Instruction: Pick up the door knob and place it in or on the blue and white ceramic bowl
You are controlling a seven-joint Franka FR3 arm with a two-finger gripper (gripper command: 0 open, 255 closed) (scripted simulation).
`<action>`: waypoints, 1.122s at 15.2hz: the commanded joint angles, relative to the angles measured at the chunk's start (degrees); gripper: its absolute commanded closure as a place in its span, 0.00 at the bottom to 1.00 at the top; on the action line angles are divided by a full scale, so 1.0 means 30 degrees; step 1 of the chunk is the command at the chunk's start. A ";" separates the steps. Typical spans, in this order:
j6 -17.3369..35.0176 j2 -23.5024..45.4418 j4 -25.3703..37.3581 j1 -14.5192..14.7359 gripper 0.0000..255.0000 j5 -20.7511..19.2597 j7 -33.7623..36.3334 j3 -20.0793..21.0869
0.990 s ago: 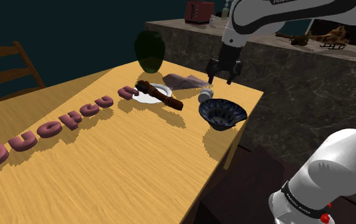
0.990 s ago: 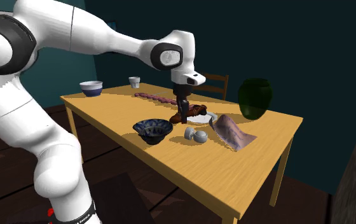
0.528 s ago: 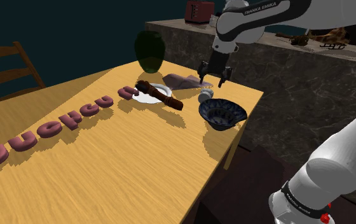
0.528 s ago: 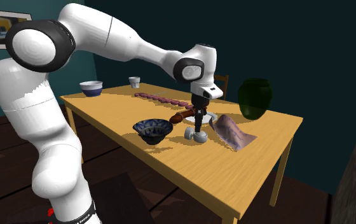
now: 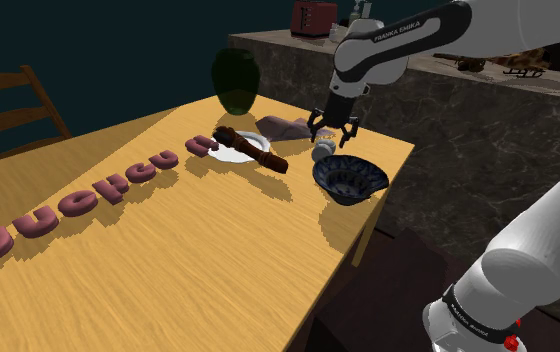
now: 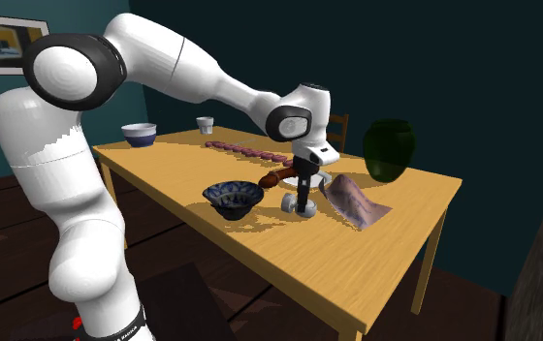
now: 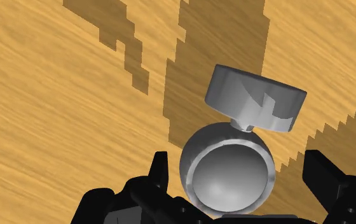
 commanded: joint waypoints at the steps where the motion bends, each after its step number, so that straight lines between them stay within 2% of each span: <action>1: 0.0114 0.0035 -0.0066 0.0013 0.00 0.0011 0.0007 0.0015; 6: 0.0114 0.0036 -0.0065 0.0013 0.00 0.0011 0.0007 0.0015; 7: 0.0114 0.0036 -0.0065 0.0013 1.00 0.0011 0.0008 0.0015; 17: -0.0138 -0.0047 0.0106 0.0014 1.00 -0.0014 0.0049 0.0005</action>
